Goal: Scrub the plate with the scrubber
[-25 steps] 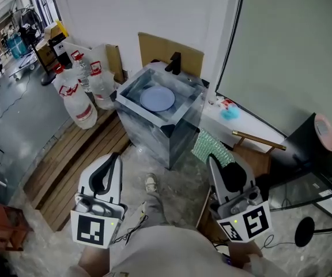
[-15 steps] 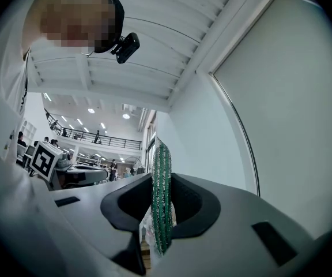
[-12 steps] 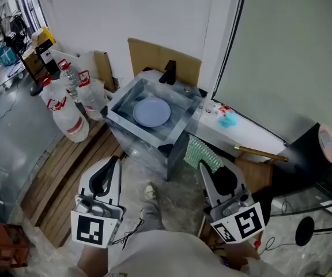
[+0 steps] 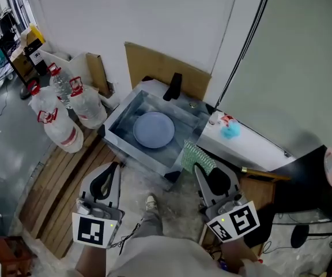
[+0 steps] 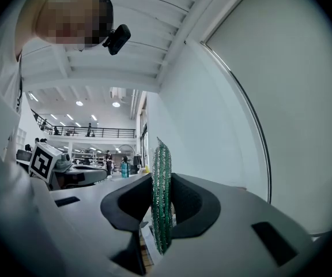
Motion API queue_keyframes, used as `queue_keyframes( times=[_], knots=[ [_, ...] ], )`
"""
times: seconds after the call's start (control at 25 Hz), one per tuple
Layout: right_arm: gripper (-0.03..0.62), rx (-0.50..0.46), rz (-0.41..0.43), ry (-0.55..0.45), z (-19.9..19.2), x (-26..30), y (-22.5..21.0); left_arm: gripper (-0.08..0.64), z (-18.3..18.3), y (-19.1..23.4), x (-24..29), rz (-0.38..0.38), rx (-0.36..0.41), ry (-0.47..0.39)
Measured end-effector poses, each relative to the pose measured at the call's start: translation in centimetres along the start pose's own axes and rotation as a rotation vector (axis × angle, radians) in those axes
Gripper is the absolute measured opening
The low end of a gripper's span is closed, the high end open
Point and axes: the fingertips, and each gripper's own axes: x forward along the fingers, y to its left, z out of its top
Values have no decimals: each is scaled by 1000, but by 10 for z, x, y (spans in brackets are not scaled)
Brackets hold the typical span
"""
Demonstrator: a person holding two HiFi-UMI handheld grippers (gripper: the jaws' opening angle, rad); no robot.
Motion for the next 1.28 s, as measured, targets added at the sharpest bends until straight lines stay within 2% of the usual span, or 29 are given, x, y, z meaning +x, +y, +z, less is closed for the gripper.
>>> queue_keyframes(
  times=[0.28,0.56,0.8,0.92,1.12,1.28],
  knots=[
    [107,51,-2,63,-24,101,-22,17,-52,67,68,-40,-27,95],
    [107,103,-10,138,-55,174,-39,17,-121,108,120,-101,-136,238],
    [107,168,8,223,-101,216,-52,17,-175,121,157,-129,-253,329],
    [107,214,34,263,-124,235,-58,17,-202,124,171,-126,-281,392],
    [107,292,61,349,-173,262,-75,17,-255,123,195,-91,-356,508],
    [107,315,96,423,-209,281,-89,18,-296,120,217,-65,-430,591]
  ],
)
